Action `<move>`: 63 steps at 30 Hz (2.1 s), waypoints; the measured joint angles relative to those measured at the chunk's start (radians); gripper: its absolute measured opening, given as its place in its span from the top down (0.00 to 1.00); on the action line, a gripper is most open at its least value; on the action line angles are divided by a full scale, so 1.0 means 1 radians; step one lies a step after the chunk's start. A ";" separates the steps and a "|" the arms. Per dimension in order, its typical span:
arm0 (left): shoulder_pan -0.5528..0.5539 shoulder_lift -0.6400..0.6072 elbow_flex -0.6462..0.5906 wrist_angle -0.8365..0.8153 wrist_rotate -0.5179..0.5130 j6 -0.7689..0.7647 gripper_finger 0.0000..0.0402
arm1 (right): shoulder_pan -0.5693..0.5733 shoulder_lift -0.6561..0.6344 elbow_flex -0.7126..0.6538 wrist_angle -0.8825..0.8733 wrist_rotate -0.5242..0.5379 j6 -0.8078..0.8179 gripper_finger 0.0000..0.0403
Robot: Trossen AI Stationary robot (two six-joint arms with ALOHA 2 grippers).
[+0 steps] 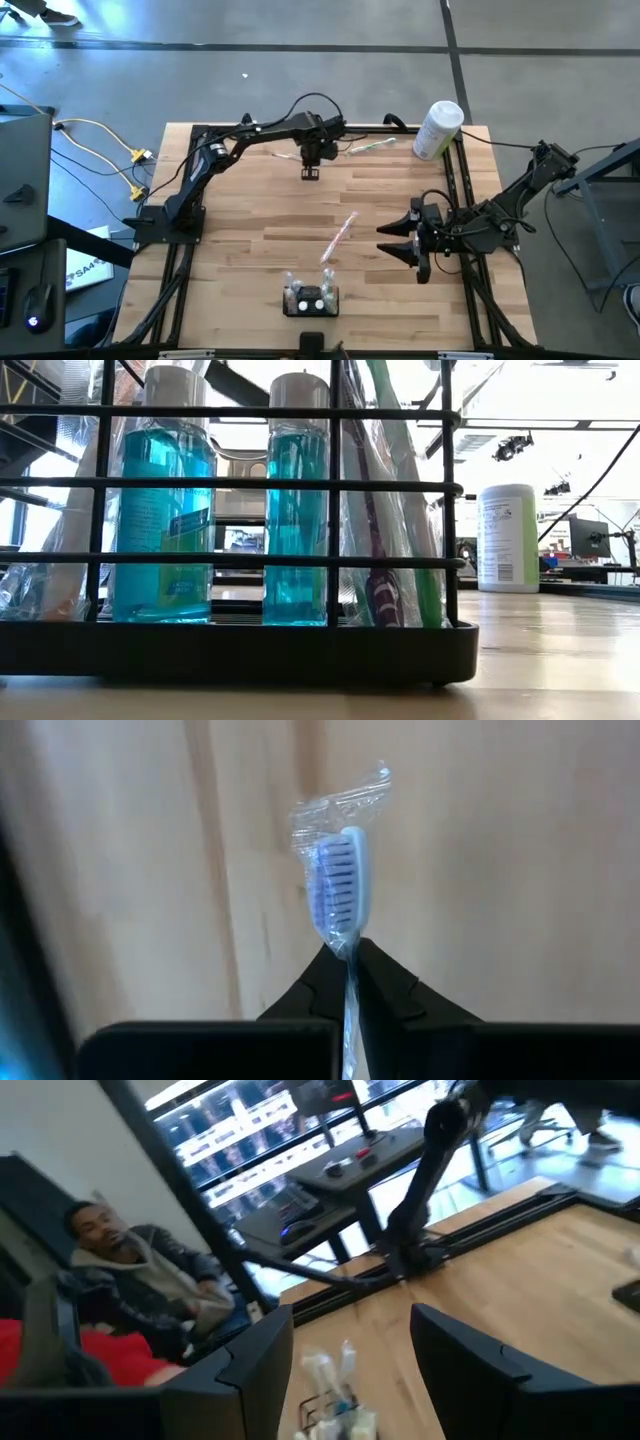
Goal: Pick & Place toothbrushing station
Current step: Put the purple toothbrush into the black wire organizer
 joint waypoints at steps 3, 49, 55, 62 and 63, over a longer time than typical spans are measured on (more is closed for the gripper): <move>-0.040 -0.054 0.079 -0.071 -0.024 -0.044 0.99 | 0.007 0.000 0.000 0.005 -0.036 -0.003 0.51; -1.490 -0.704 -0.623 0.419 -1.514 -1.744 1.00 | 0.140 -0.004 0.000 0.046 -0.179 -0.135 0.51; -1.455 -0.693 -0.790 0.652 -1.515 -1.839 1.00 | 0.140 -0.004 0.000 0.059 -0.179 -0.131 0.51; -1.457 -0.662 -0.833 0.745 -1.512 -1.840 1.00 | 0.144 -0.004 0.000 0.059 -0.178 -0.111 0.51; -1.457 -0.660 -0.833 0.753 -1.514 -1.839 1.00 | 0.144 -0.004 0.000 0.059 -0.178 -0.110 0.51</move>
